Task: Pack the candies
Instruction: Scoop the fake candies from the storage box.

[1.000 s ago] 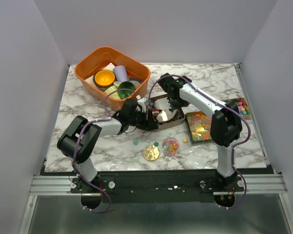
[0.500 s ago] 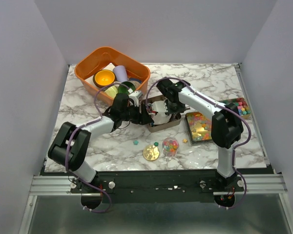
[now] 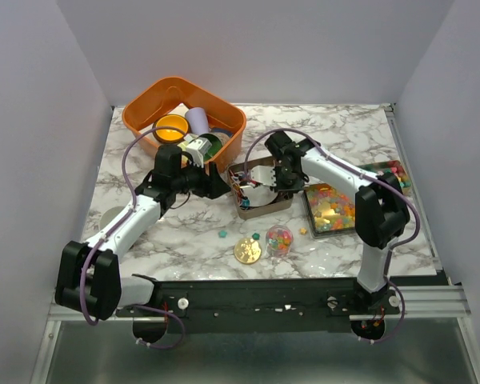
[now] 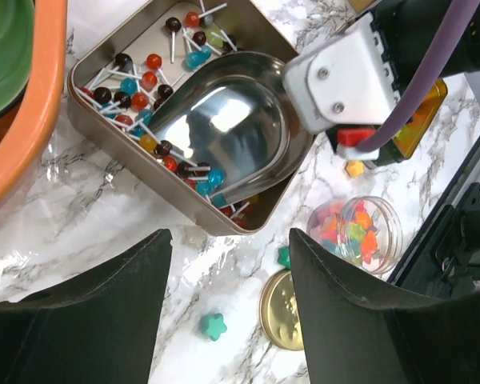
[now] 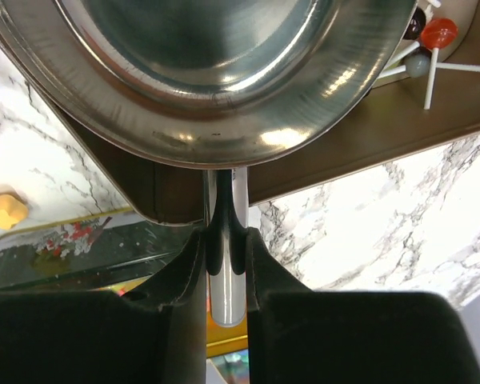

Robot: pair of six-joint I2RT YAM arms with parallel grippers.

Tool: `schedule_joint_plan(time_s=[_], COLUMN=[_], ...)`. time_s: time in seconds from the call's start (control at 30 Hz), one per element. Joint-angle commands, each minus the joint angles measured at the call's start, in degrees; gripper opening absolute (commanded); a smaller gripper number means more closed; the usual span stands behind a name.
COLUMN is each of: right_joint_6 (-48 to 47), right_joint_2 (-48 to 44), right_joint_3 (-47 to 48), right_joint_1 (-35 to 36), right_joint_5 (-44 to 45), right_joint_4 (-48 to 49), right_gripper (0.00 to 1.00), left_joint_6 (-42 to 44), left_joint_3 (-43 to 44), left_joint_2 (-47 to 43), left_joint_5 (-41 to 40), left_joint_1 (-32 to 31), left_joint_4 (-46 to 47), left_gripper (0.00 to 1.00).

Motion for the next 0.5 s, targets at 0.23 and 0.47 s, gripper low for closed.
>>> schedule_joint_plan(time_s=[0.23, 0.47], right_joint_6=[1.80, 3.47], right_joint_2=[-4.77, -7.66], right_joint_3=[-8.29, -11.54], right_joint_1=[-2.84, -4.68], right_joint_5=[-10.56, -12.84], right_joint_4=[9.05, 10.72], right_gripper=[0.01, 0.01], left_joint_6=[3.83, 5.06], left_joint_3=[2.56, 4.15], left_joint_2=[-0.55, 0.77], left_joint_5=[-1.48, -1.48], left_joint_1=[0.91, 1.08], left_joint_4=[-5.60, -5.87], left_gripper=[0.70, 0.70])
